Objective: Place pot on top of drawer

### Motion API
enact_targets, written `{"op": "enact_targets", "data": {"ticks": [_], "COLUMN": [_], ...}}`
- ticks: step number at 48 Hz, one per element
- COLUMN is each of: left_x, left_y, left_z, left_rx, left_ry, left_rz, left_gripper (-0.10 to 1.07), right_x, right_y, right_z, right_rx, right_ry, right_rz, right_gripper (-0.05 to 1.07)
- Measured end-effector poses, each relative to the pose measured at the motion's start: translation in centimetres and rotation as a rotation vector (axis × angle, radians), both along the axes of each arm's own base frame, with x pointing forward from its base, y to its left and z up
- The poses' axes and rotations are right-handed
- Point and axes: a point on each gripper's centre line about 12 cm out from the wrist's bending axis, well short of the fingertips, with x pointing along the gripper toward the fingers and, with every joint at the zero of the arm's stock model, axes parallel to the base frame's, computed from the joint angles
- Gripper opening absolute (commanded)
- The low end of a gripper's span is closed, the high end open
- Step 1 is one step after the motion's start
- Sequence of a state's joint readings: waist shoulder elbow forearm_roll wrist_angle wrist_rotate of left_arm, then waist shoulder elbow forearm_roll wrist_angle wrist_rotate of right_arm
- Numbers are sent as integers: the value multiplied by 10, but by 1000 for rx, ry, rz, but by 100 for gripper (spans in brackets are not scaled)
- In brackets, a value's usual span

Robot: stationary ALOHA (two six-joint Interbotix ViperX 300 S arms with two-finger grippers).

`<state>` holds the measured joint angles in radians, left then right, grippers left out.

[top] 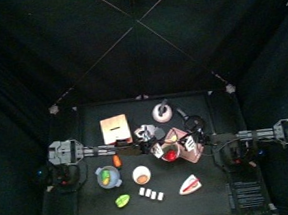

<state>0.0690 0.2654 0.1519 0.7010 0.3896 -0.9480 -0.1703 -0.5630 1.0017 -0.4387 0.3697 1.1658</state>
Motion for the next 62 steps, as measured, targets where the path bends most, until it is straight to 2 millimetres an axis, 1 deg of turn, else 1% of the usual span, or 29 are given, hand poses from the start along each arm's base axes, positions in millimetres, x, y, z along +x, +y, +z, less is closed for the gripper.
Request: {"op": "enact_targets", "data": {"ticks": [5,12,17,18,19,20,23,24,35,43,50,56,62], "left_x": [-2,-9,-23,-27,-27,-34,-43,-51,-103,-151,-199,-239,-269], "left_y": [0,0,-1,0,0,1,2,3,5,8,17,31,46], "left_z": [6,38,59,62,62,66,71,73,100,115,112,110,104], "left_rx": [0,-7,-13,-13,-13,-17,-18,-17,-8,-38,-108,-140,-167], "left_ry": [-11,-72,-93,-89,-89,-79,-64,-54,-42,-68,-89,-135,-186], "left_rz": [2,11,34,41,41,60,82,97,156,205,276,359,447], "left_gripper": [39,39,39,39,39,39,39,39,39,39,39,39,39], "right_x": [0,-2,-2,-2,-3,-3,-3,-3,-7,-9,-9,-9,-8], "right_y": [0,0,0,0,0,0,0,0,0,1,1,1,1], "right_z": [-1,-3,-3,-3,-4,-4,-5,-5,-11,-14,-15,-15,-15], "right_rx": [2,1,0,0,0,1,-2,-3,-16,-16,-14,-15,-14], "right_ry": [1,8,8,9,11,11,15,15,34,41,43,42,37], "right_rz": [-1,0,1,-1,1,1,3,5,11,13,13,15,18], "right_gripper": [68,68,68,68,68,68,68,68,68,68,68,68,67]}}
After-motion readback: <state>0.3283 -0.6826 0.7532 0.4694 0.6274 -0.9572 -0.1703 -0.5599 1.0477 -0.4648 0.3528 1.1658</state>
